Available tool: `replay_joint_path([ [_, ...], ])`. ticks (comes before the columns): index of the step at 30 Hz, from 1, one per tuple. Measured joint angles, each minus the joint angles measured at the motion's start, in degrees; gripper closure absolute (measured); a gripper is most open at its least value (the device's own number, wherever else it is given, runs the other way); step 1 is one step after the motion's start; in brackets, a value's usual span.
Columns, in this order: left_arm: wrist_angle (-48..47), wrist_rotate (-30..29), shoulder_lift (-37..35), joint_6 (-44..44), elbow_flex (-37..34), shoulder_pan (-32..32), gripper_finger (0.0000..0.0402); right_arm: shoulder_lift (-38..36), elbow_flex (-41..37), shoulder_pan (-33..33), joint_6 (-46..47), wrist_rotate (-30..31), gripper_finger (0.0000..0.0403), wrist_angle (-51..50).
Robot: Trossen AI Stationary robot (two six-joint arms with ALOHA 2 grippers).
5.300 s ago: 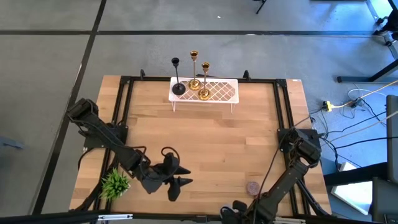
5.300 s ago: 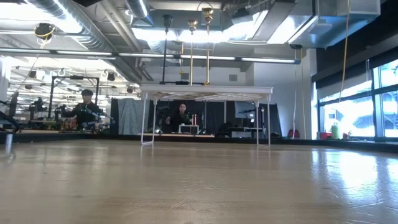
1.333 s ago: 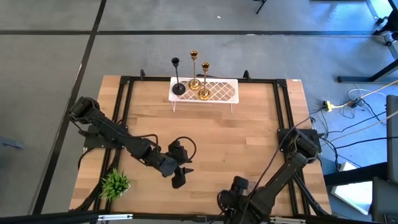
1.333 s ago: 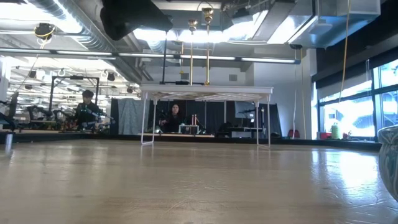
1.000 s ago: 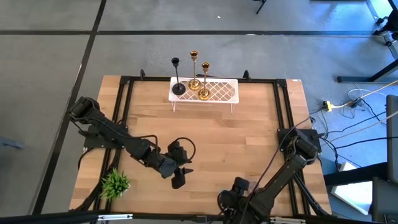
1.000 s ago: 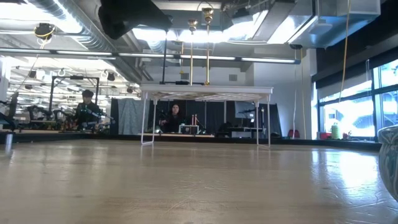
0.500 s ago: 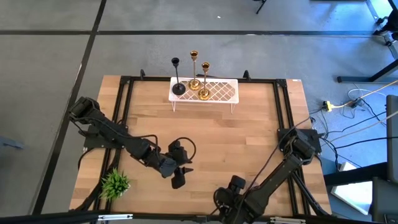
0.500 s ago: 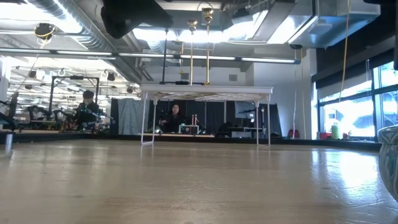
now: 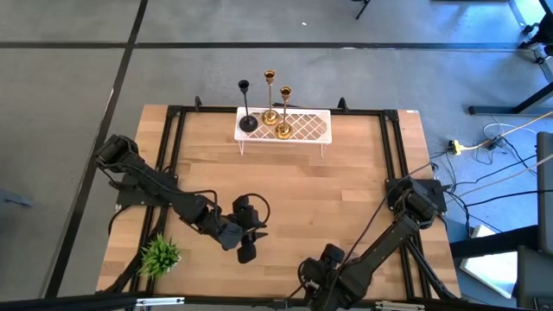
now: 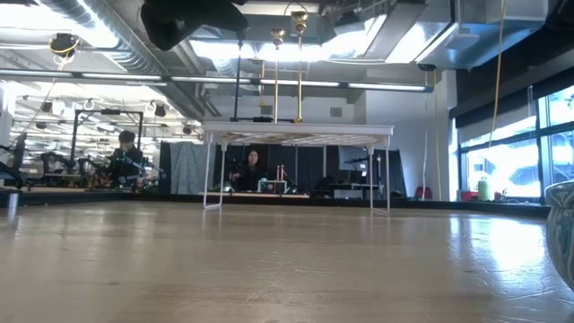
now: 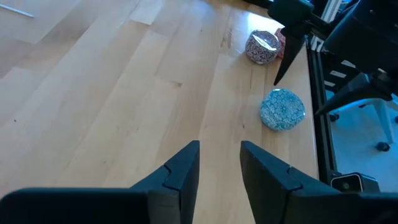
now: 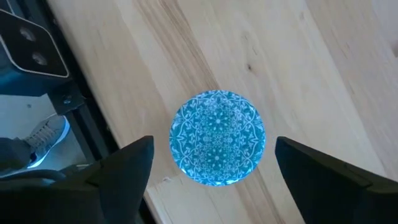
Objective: Pick & Place candle stick holders
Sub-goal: Put the blue patterned scented candle on the shelf
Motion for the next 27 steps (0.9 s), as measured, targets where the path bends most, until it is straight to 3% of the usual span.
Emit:
replay_joint_path([
  [8,-0.12,-0.2,0.01,-0.01,0.0,0.0,0.0288,0.0,-0.13,-0.14,0.0,0.31,0.004,0.14],
  [27,-0.31,1.24,0.04,-0.01,0.0,0.0,0.0288,0.0,-7.44,-1.21,4.59,-2.37,0.0038,6.28],
])
